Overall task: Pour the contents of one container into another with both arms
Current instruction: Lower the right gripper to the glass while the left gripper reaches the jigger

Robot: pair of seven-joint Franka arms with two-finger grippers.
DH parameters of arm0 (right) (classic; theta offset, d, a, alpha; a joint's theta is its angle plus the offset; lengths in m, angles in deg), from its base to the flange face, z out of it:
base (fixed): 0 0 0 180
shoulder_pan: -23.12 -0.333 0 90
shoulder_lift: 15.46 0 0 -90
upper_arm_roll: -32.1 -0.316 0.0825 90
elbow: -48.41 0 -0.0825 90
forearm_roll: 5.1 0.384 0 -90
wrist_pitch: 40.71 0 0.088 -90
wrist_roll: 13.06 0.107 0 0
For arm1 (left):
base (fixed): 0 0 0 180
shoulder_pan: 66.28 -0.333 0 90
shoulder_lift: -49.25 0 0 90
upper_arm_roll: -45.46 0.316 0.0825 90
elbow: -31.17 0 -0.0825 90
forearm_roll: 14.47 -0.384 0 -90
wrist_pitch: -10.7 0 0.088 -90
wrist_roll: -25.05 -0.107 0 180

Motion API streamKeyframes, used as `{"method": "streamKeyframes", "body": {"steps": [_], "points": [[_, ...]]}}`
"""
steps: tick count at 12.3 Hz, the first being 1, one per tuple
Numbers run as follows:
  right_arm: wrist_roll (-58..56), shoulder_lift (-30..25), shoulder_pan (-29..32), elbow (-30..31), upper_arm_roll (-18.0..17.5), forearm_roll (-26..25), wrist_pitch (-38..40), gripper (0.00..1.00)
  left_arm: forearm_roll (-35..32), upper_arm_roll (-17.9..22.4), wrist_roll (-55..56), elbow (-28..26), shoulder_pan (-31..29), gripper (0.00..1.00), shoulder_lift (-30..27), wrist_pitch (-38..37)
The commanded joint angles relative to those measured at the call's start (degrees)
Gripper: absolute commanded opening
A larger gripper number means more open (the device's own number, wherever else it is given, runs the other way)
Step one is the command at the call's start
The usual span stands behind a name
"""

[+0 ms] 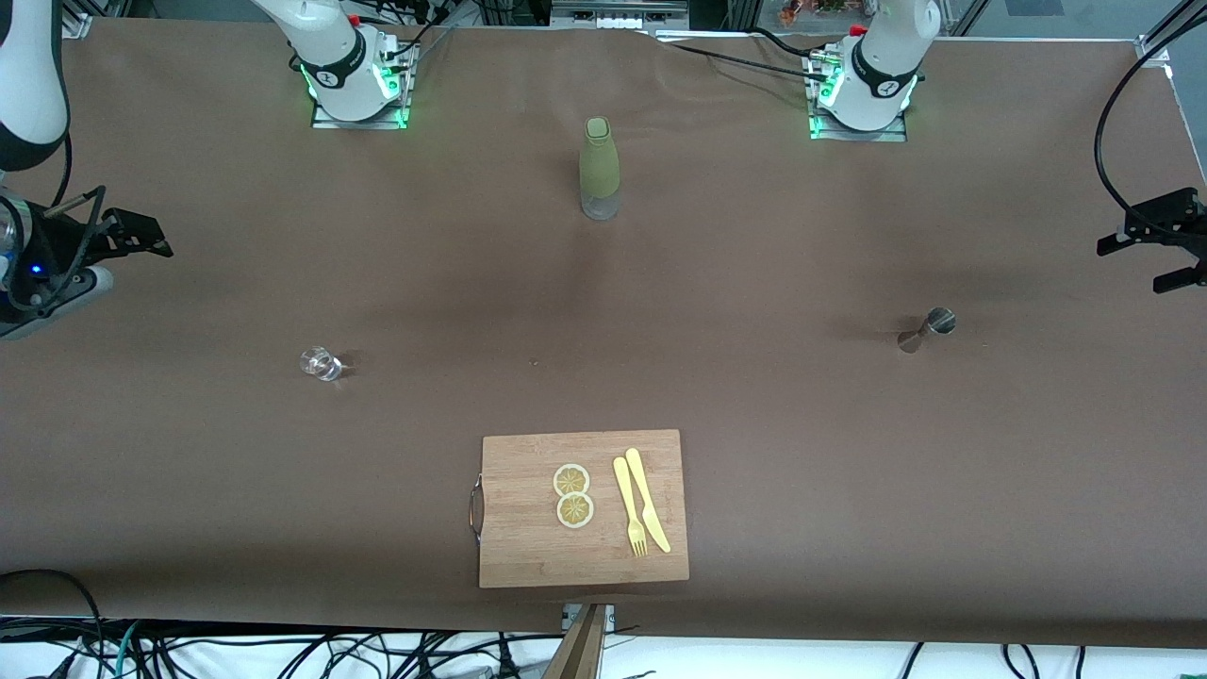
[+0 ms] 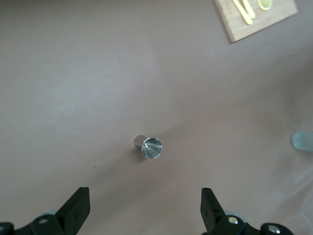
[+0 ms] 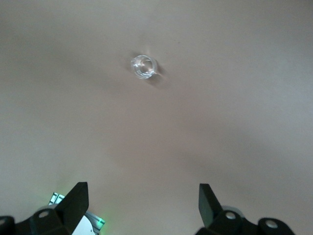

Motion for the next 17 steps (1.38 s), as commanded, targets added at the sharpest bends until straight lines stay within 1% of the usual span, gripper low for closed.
{"method": "streamKeyframes", "body": {"steps": [1, 2, 3, 4, 5, 6, 7, 8, 9, 10, 11, 12, 13, 14, 15, 17], "points": [[-6.71, 2.89, 2.5, -1.01, -0.14, 4.36, 0.13, 1.0, 5.09, -0.38, -13.93, -0.01, -3.71, 1.0, 2.17, 2.31], [-9.52, 4.12, 3.38, -1.01, -0.23, 6.64, -0.05, 1.0, 8.07, -0.38, -18.51, -0.62, -6.07, 1.0, 2.7, 1.97], [-10.86, 4.65, 4.0, -1.01, -0.23, 8.14, -0.22, 1.0, 10.01, -0.38, -24.12, -0.54, -7.22, 1.0, 3.92, 1.88], [-12.44, 5.53, 4.36, -1.01, -0.23, 8.5, -0.22, 1.0, 10.46, -0.47, -29.66, -1.06, -8.1, 1.0, 4.8, 1.44], [-14.02, 6.23, 4.62, -1.01, -0.23, 9.38, -0.22, 1.0, 13.17, -0.47, -35.2, -1.85, -10.81, 1.0, 6.03, -1.44], [-15.25, 7.02, 5.93, -1.01, -0.67, 10.69, -0.22, 1.0, 15.28, -0.47, -41.6, -1.59, -12.14, 1.0, 7.26, -4.16], [-17.09, 7.12, 6.12, -0.92, -0.67, 13.92, -0.4, 1.0, 15.83, -0.47, -46.19, -1.5, -12.94, 1.0, 7.45, -4.97], [-18.68, 7.81, 6.29, -0.84, -0.67, 14.91, -1.01, 1.0, 18.18, -0.47, -48.59, -1.76, -14.43, 1.0, 8.32, -5.94], [-20.95, 8.26, 6.47, -0.83, -0.58, 15.27, -1.36, 1.0, 18.81, -0.47, -50.09, -1.94, -14.96, 1.0, 8.41, -7.6], [-23.76, 9.3, 7.34, -0.92, -0.5, 17.36, -1.54, 1.0, 19.34, -0.47, -51.76, -1.94, -15.66, 1.0, 8.94, -8.83], [-26.66, 10.27, 9.52, -0.75, -0.49, 20.6, -1.54, 1.0, 19.69, -0.47, -53.86, -1.94, -16.45, 1.0, 10.07, -10.5], [-30.08, 11.15, 10.33, -0.49, -0.41, 23.42, -1.54, 1.0, 20.83, -0.47, -56.58, -2.12, -17.07, 1.0, 12.17, -11.3], [-32.64, 11.68, 11.64, -0.22, -0.41, 24.93, -2.06, 1.0, 21.8, -0.47, -60.79, -1.94, -18.9, 1.0, 14.63, -13.05], [-34.49, 12.21, 13.13, 0.48, -0.41, 26.86, -2.59, 1.0, 24.16, -0.47, -64.74, -2.2, -19.27, 1.0, 17.09, -13.41], [-37.47, 13.43, 14.54, 1.27, -0.41, 30.62, -2.51, 1.0, 24.7, -0.47, -66.7, -2.81, -19.36, 1.0, 18.07, -13.24], [-44.5, 16.94, 16.66, 1.89, -0.41, 38.09, -2.07, 1.0, 25.06, -0.47, -66.89, -3.7, -20.68, 1.0, 19.92, -12.81]]}}
